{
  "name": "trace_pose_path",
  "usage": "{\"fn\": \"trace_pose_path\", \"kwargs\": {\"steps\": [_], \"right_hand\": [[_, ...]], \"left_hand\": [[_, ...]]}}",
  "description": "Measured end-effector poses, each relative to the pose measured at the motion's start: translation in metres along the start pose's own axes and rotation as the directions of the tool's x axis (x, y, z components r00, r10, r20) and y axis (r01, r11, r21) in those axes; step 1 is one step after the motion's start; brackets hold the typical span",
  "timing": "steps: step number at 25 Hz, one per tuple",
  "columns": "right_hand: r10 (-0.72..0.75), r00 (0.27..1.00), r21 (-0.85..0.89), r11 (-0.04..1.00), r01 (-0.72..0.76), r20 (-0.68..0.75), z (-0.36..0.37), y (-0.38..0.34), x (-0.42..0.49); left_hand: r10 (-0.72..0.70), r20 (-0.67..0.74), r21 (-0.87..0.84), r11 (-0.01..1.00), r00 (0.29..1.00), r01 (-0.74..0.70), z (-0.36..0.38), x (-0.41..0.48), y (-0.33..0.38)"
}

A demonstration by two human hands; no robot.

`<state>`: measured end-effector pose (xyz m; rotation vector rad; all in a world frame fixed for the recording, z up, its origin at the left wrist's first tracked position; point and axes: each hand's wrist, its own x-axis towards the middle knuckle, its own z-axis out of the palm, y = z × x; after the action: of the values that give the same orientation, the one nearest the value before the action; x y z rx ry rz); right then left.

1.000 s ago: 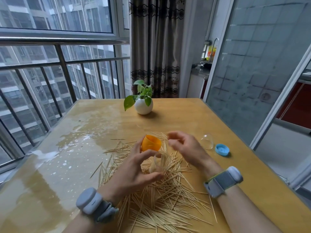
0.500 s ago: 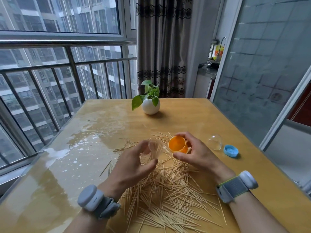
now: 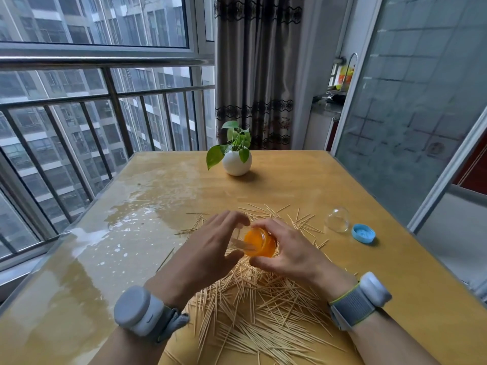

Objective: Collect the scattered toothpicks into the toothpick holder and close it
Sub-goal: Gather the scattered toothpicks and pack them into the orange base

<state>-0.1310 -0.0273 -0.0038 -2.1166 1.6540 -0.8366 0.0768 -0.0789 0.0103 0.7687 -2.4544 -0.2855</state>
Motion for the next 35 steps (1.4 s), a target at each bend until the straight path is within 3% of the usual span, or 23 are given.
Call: {"fn": "trace_pose_path", "kwargs": {"steps": [8,17,21,25,28,30,35], "right_hand": [[0.018,0.999,0.152,0.988,-0.012,-0.041,0.000,-0.006,-0.004],[0.092,0.995,0.147,0.986,-0.084,-0.047,-0.001,-0.001,-0.006],[0.102,0.992,0.150,0.985,-0.090,-0.072,-0.002,0.002,-0.005],[0.127,0.990,0.135,0.984,-0.119,-0.056,-0.003,0.002,-0.005],[0.208,0.976,-0.002,0.978,-0.208,-0.059,-0.016,0.005,-0.007],[0.340,0.931,-0.087,0.931,-0.353,-0.134,-0.037,0.012,-0.013],[0.678,0.694,-0.220,0.658,-0.720,-0.242,-0.084,0.035,-0.040]], "left_hand": [[0.003,-0.062,-0.150,0.989,0.998,-0.012,-0.010,-0.004,-0.006],[-0.225,-0.141,-0.331,0.929,0.964,0.168,-0.003,-0.005,-0.023],[-0.281,-0.186,-0.315,0.925,0.941,0.214,0.000,-0.004,-0.030],[-0.488,-0.237,-0.263,0.865,0.840,0.428,-0.005,-0.006,-0.043],[-0.452,-0.228,-0.259,0.882,0.862,0.394,0.000,-0.006,-0.037],[-0.403,-0.178,-0.258,0.899,0.898,0.353,0.008,-0.005,-0.028],[-0.332,-0.118,-0.238,0.924,0.936,0.298,0.026,0.007,-0.006]]}}
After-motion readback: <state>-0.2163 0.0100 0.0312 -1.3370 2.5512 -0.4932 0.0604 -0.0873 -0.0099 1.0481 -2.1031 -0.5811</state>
